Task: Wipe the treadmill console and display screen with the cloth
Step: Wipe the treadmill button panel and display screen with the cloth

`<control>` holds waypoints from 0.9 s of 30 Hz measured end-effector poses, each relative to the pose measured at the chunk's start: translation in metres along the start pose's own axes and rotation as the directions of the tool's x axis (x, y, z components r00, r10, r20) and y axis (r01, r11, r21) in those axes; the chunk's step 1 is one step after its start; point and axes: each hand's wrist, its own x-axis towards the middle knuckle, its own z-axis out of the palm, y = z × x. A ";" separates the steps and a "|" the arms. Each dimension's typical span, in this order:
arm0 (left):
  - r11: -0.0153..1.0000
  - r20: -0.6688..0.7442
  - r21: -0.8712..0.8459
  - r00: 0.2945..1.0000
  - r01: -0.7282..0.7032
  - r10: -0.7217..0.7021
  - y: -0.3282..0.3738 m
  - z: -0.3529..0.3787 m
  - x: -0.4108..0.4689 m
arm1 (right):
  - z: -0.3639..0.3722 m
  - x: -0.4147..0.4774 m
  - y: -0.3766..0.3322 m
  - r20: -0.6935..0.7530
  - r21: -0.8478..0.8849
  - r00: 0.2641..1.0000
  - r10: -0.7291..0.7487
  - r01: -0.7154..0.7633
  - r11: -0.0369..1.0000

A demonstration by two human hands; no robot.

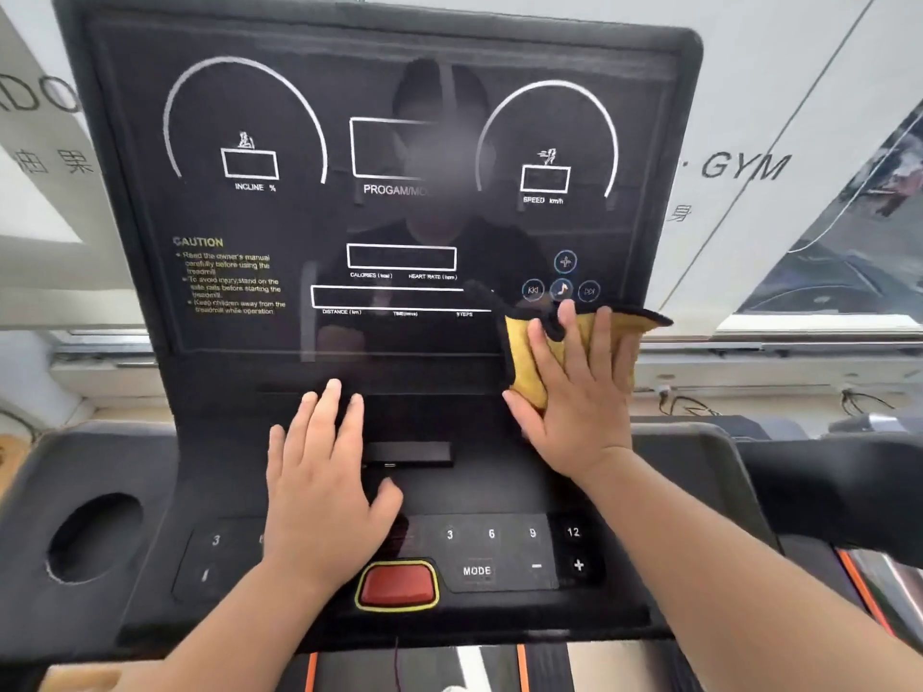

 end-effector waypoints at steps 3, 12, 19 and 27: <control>1.000 -0.017 -0.017 1.000 0.026 -0.026 0.000 0.003 -0.007 | 0.010 -0.042 0.016 0.120 -0.023 0.990 -0.076 0.080 0.997; 0.994 0.043 -0.042 0.994 0.104 -0.102 -0.013 0.011 -0.033 | -0.019 -0.130 0.001 0.496 0.139 0.822 -0.281 0.244 0.960; 0.985 0.095 -0.056 0.983 0.166 -0.160 -0.034 0.012 -0.057 | -0.018 -0.132 -0.047 0.422 0.241 0.790 -0.444 0.374 0.896; 0.953 0.099 -0.083 0.954 0.292 -0.284 -0.060 0.005 -0.075 | -0.018 -0.134 -0.023 0.564 -0.019 0.812 0.150 -0.169 0.985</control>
